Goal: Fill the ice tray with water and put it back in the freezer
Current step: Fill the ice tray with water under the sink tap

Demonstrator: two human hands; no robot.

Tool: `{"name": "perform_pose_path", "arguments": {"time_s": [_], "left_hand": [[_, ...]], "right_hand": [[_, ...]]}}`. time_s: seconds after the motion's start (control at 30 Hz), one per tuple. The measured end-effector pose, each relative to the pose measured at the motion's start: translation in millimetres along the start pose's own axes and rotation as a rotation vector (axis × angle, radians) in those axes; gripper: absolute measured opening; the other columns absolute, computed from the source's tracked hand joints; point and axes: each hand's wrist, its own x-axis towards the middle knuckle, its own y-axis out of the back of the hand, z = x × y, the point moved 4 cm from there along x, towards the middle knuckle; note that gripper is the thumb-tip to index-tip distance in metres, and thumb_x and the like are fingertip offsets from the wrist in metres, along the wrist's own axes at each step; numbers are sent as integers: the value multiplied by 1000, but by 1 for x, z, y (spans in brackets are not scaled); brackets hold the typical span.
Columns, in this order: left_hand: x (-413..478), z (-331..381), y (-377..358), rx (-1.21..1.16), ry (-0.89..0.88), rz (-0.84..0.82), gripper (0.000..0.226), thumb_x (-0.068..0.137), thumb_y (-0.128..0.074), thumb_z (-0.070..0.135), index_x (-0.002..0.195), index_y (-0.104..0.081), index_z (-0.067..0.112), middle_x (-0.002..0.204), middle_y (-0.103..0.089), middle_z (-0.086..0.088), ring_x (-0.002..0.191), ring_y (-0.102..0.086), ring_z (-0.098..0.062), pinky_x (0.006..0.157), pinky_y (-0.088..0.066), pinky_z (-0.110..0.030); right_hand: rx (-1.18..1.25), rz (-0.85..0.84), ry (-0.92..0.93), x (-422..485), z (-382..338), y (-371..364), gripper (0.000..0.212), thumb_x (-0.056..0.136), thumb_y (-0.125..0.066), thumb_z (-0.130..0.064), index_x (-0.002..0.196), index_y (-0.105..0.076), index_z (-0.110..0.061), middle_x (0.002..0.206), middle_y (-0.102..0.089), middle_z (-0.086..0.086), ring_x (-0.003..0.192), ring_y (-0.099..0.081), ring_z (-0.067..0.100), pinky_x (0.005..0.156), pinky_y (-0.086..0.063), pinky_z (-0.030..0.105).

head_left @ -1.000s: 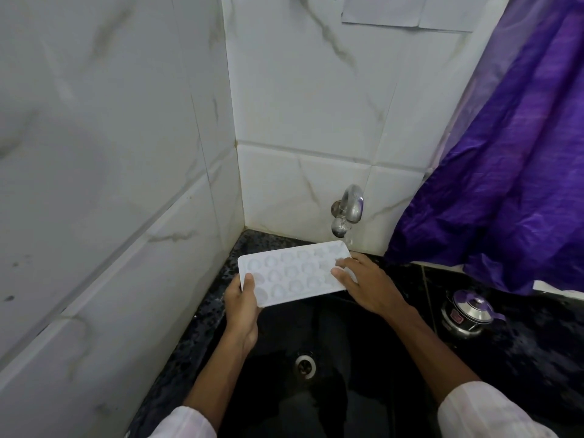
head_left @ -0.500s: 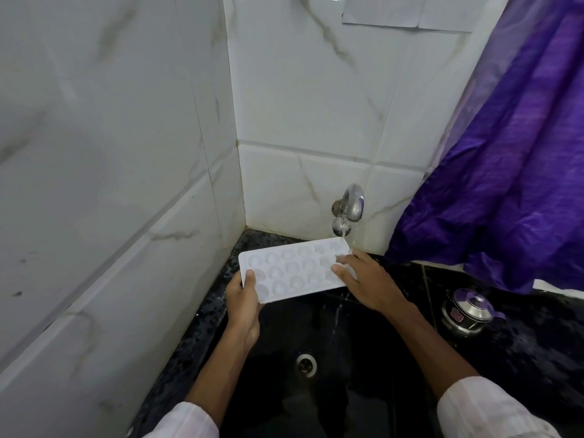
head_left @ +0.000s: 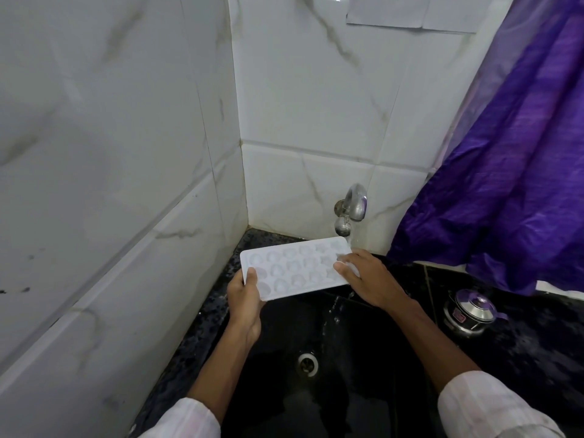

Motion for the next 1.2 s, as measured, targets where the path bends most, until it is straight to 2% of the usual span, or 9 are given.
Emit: {"name": "perform_pose_path", "arguments": {"time_s": [0.27,0.37,0.53,0.6,0.7,0.8,0.9,1.07,1.2], "left_hand": [[3,2,-3,21,-13,2,31,107,-41,21,126,-61,9,119,-70,-11,106,-68,-27,86,-58,-41],[4,4,-4,3,-13,9,31,107,-41,21,126,-61,8,119,-69,-11,106,-68,-27,87,-58,-42],[7,8,-5,-39,-14,39,30,107,-40,19,124,-61,7,119,-69,-13,106,-67,-29,86,-57,-42],[9,9,-5,-56,-15,59,31,107,-39,18,126,-60,5,121,-68,-15,106,-67,-30,83,-58,-40],[11,8,-6,-57,-11,73,32,107,-40,18,128,-59,4,122,-67,-16,109,-66,-32,84,-57,-41],[11,7,-6,-56,-10,80,31,107,-40,17,127,-59,4,122,-67,-17,110,-66,-33,87,-57,-44],[11,7,-5,-60,-9,72,32,107,-40,18,129,-58,5,122,-67,-15,109,-66,-31,84,-57,-41],[13,8,-4,-67,-14,66,32,106,-41,19,129,-59,6,121,-67,-13,108,-67,-30,80,-58,-39],[12,5,-6,-53,-10,70,31,106,-41,20,128,-60,6,121,-68,-13,109,-67,-30,90,-57,-47]], "right_hand": [[13,-11,-12,5,3,-2,49,96,-39,-58,118,-60,-20,129,-57,-4,115,-51,9,96,-41,28],[110,30,-1,4,1,2,47,94,-43,-59,122,-55,-24,130,-56,-7,116,-51,8,98,-42,29],[132,74,0,0,0,4,34,93,-50,-54,117,-48,-29,116,-56,-8,97,-57,10,78,-48,27],[125,73,17,-1,1,3,34,93,-50,-55,114,-49,-29,115,-58,-8,93,-59,9,78,-53,30],[107,81,58,-2,1,1,35,93,-52,-51,113,-55,-23,120,-57,-6,97,-60,9,84,-53,31],[46,60,52,-1,0,0,43,94,-48,-53,123,-58,-22,132,-48,-4,109,-55,11,92,-49,28],[-16,39,15,0,0,1,45,95,-45,-54,127,-58,-24,138,-42,-4,110,-55,14,90,-47,28],[-67,22,1,3,-1,-1,49,95,-39,-58,128,-56,-26,138,-42,-4,114,-54,15,92,-48,35],[-19,46,10,2,1,-3,43,95,-44,-54,118,-61,-21,131,-47,-3,106,-54,11,87,-46,26]]}}
